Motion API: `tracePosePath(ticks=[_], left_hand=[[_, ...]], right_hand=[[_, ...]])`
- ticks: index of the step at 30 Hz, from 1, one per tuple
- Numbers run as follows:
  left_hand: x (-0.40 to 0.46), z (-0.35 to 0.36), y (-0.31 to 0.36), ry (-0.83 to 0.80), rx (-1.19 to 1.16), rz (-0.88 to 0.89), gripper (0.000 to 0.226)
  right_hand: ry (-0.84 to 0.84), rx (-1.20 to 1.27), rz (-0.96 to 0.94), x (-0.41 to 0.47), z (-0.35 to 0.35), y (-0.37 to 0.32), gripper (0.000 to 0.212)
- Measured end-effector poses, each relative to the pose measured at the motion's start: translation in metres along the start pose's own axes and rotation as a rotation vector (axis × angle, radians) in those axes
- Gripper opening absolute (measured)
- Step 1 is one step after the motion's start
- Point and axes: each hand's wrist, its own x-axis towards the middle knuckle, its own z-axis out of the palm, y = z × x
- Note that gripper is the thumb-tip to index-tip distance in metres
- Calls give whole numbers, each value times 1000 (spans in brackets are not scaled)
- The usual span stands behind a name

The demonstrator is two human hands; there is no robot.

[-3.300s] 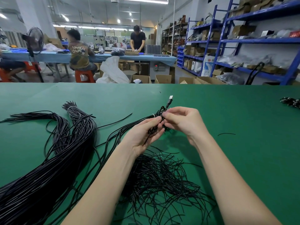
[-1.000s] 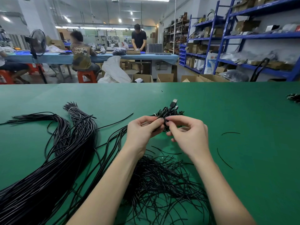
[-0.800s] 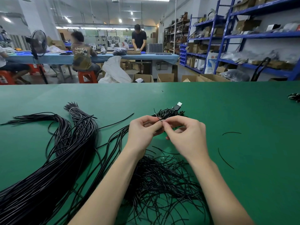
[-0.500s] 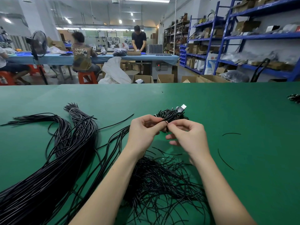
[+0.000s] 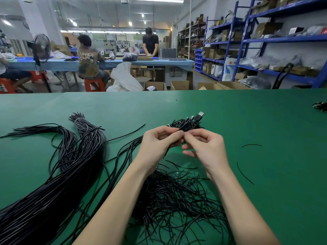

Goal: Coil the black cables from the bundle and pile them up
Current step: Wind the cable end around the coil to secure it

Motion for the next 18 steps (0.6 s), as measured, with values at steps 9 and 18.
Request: tracePosePath(ticks=[9, 18], left_hand=[[1, 4, 8, -16, 177, 79, 11], [-5, 3, 9, -91, 167, 117, 19]], right_hand=[[14, -34, 0, 0, -1, -4, 6], [-67, 431, 274, 1, -1, -6, 12]])
